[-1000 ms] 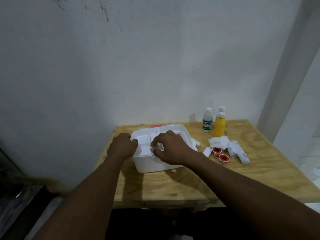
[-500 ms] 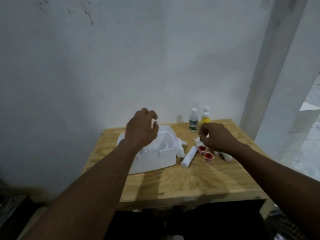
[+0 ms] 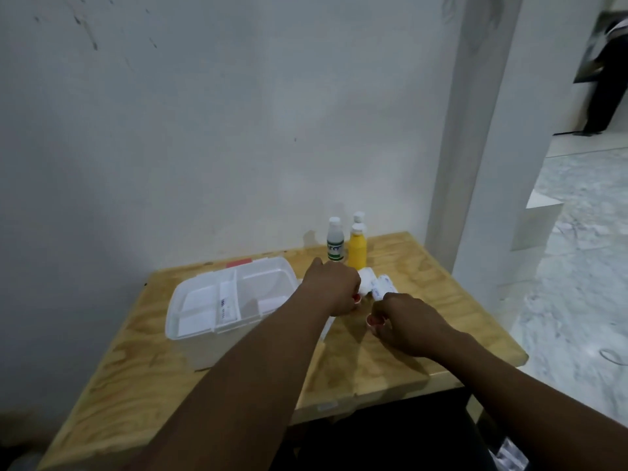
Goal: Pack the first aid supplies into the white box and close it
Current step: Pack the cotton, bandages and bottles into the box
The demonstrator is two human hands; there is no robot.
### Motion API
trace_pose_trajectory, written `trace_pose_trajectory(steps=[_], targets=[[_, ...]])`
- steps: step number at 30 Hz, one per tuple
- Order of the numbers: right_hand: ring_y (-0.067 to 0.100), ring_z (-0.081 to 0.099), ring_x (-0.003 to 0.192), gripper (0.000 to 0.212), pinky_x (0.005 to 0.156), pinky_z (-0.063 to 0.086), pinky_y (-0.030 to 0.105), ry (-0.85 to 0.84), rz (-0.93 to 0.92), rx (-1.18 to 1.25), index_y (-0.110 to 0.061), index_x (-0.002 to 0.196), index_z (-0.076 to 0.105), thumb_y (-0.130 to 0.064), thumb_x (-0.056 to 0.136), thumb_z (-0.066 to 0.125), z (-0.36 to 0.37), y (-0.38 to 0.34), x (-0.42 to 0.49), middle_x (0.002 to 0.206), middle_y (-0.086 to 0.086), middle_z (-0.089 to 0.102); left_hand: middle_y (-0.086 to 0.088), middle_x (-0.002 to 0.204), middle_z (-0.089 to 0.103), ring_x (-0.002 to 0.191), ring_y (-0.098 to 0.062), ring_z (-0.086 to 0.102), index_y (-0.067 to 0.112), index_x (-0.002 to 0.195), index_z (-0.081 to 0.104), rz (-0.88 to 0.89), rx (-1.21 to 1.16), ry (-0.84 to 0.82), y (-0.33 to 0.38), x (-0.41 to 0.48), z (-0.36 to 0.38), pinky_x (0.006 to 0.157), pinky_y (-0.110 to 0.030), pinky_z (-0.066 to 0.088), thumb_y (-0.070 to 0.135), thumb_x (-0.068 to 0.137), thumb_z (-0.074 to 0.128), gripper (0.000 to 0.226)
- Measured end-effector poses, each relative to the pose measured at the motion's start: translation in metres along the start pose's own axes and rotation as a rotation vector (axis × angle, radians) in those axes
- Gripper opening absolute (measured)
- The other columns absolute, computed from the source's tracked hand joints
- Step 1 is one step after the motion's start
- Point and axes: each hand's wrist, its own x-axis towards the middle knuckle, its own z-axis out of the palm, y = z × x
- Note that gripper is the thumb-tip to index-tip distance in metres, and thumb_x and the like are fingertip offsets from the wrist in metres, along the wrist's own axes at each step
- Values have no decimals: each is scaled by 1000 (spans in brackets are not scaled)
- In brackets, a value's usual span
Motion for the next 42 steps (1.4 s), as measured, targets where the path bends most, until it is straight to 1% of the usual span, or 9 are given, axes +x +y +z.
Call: trace_pose_trajectory(steps=[8, 13, 15, 19, 24, 28, 31, 37, 42], targets=[[18, 58, 77, 22, 63, 46, 31, -30, 18, 42, -26, 82, 66, -47, 87, 59, -10, 14, 2, 87, -1, 65, -6, 98, 68, 96, -28, 61, 22, 87, 61, -60, -5, 32, 6, 8, 19, 90, -44, 34, 42, 92, 57, 21], [16, 60, 76, 24, 66, 52, 36, -7, 20, 90, -25, 80, 68, -47, 85, 61, -20, 19, 3, 85, -3, 67, -11, 111, 61, 107, -32, 52, 19, 106, 70, -91, -8, 42, 5, 11, 27, 92, -45, 35, 44, 92, 57, 32], [15, 62, 78, 19, 70, 53, 37, 18, 11, 127, -25, 81, 70, -42, 85, 63, -30, 19, 6, 86, -3, 70, -12, 111, 59, 108, -32, 50, 21, 105, 72, -83, -70, 73, 0, 7, 20, 90, -45, 36, 45, 91, 57, 32], [18, 64, 79, 19, 74, 53, 39, 249, 12, 230, -20, 76, 69, -37, 84, 67, -53, 8, 30, 80, -2, 71, -11, 108, 58, 106, -33, 52, 22, 103, 72, -81, -126, 281, -32, -14, -18, 85, -41, 43, 39, 92, 57, 25], [16, 66, 82, 15, 75, 53, 34, 505, -44, 392, -19, 86, 74, -33, 83, 71, -69, -60, 68, 87, -1, 74, -6, 107, 66, 100, -29, 63, 27, 97, 72, -256, -271, 428, -120, -60, -48, 85, -39, 52, 41, 91, 60, 19], [15, 67, 85, 16, 79, 53, 34, 410, -220, 452, -26, 87, 73, -40, 83, 69, -48, -137, 88, 90, -4, 74, 7, 102, 73, 98, -17, 66, 30, 92, 75, -458, -410, 416, -186, -105, -30, 80, -30, 51, 50, 88, 66, 23], [12, 64, 82, 18, 74, 52, 31, 316, -300, 412, -27, 95, 73, -41, 86, 65, -25, -181, 95, 95, -6, 72, 9, 98, 74, 93, -15, 67, 32, 91, 77, -515, -451, 393, -211, -128, -11, 80, -33, 55, 52, 85, 69, 23], [18, 63, 101, 24, 85, 48, 30, 196, -357, 238, -26, 111, 73, -33, 94, 57, -5, -207, 95, 112, -1, 71, 7, 101, 76, 91, -10, 66, 26, 101, 78, -463, -526, 388, -210, -135, 4, 82, -32, 54, 44, 85, 74, 24], [20, 64, 100, 23, 77, 46, 30, 152, -417, 116, -27, 110, 74, -31, 94, 58, -4, -207, 96, 111, 0, 73, 3, 103, 75, 97, -14, 66, 23, 101, 78, -409, -553, 332, -197, -125, 9, 82, -30, 52, 40, 85, 75, 23]])
